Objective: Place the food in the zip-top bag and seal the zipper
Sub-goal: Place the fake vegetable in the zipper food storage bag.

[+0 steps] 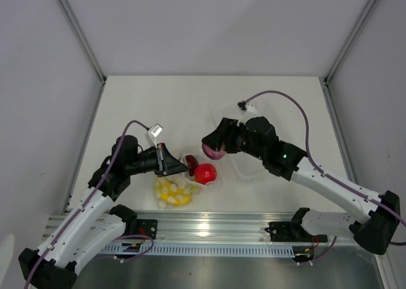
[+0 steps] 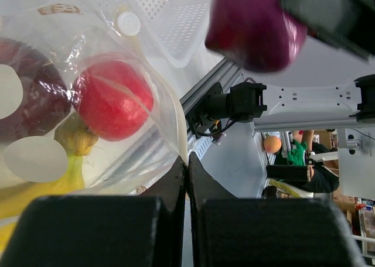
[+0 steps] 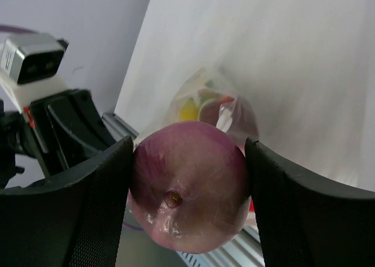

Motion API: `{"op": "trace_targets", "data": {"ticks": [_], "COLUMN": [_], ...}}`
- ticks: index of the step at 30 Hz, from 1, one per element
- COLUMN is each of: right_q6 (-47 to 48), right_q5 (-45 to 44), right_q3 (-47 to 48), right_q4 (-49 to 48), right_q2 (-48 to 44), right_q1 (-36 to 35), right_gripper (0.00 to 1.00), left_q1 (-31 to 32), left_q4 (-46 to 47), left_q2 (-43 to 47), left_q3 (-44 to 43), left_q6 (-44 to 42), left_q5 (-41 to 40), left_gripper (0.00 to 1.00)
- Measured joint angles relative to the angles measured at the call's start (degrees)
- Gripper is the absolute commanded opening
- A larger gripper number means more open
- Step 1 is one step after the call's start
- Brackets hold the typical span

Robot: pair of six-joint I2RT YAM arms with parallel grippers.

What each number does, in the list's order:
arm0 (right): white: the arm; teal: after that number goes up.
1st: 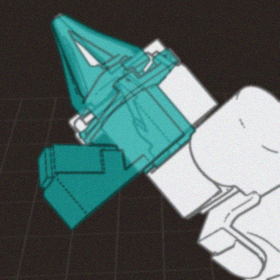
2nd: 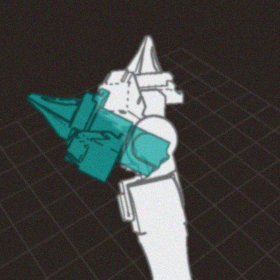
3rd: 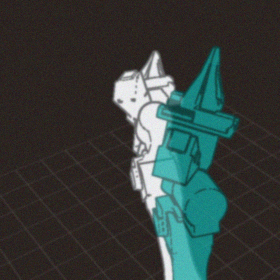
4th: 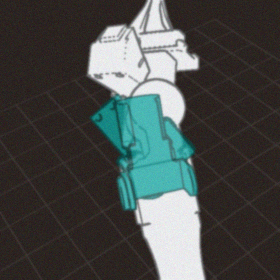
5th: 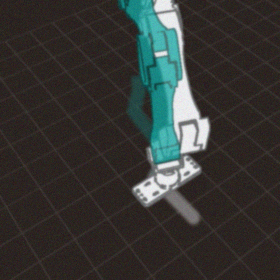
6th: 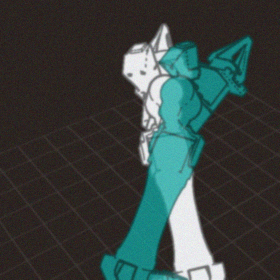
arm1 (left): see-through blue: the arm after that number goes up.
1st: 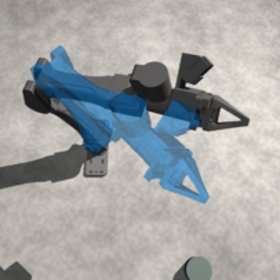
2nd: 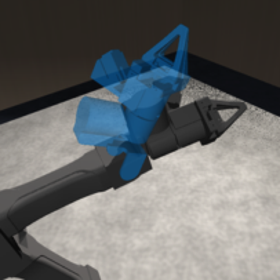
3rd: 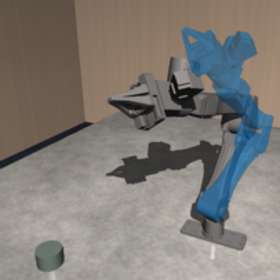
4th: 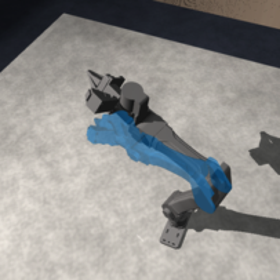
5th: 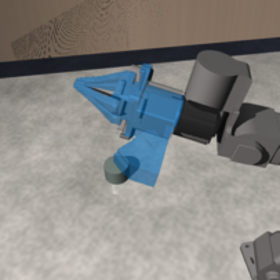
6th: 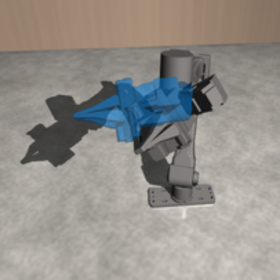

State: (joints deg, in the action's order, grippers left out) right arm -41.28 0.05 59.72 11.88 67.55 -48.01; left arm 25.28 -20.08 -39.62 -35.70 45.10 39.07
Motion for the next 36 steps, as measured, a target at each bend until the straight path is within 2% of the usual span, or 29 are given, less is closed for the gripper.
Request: {"op": "trace_targets", "data": {"ticks": [4,11,18,22,24,25,27,29,34,36], "right_q6": [-3.34,-6.29,-7.85,-8.37,-8.66,-8.68,-8.66,-8.66,-8.66,-8.55], "right_q5": [-2.64,-6.56,-6.71,-6.73,-6.78,-6.84,-6.91,-6.91,-6.91,-6.97], "right_q3": [-3.32,-7.06,-8.15,-7.96,-7.72,-7.41,-6.45,-5.16,-3.43,-3.32], "right_q4": [-0.15,-0.22,-3.54,-5.88,-6.95,-7.21,-7.48,-7.50,-7.43,-7.19], "right_q2": [-3.19,-1.64,2.71,6.12,7.58,8.20,9.38,10.47,11.56,11.56], "right_q1": [-5.60,-13.07,-14.45,-14.47,-14.47,-14.47,-14.47,-14.47,-14.51,-14.51], "right_gripper": [0.00,0.00,0.00,0.10,0.28,0.40,0.51,0.67,0.86,0.88], "left_q1": [-0.02,-0.02,0.00,0.00,-0.02,0.00,0.00,0.00,0.00,-0.02], "left_q4": [-0.74,-1.22,-1.99,-2.19,-2.71,-2.97,-3.32,-3.45,-3.48,-3.52], "left_q2": [0.00,0.02,0.72,1.79,2.25,2.43,2.69,2.95,3.37,3.37], "left_q3": [-0.94,-1.27,-1.27,-1.27,-1.27,-1.27,-1.27,-1.27,-1.27,-1.27], "left_q6": [-0.04,-0.04,0.00,0.11,0.11,0.11,0.11,0.11,0.33,0.42], "left_q5": [0.39,1.18,2.19,2.73,2.91,3.02,3.15,3.21,3.41,3.41], "left_gripper": [0.01,0.01,0.01,0.01,0.01,0.01,0.01,0.01,0.01,0.01]}}
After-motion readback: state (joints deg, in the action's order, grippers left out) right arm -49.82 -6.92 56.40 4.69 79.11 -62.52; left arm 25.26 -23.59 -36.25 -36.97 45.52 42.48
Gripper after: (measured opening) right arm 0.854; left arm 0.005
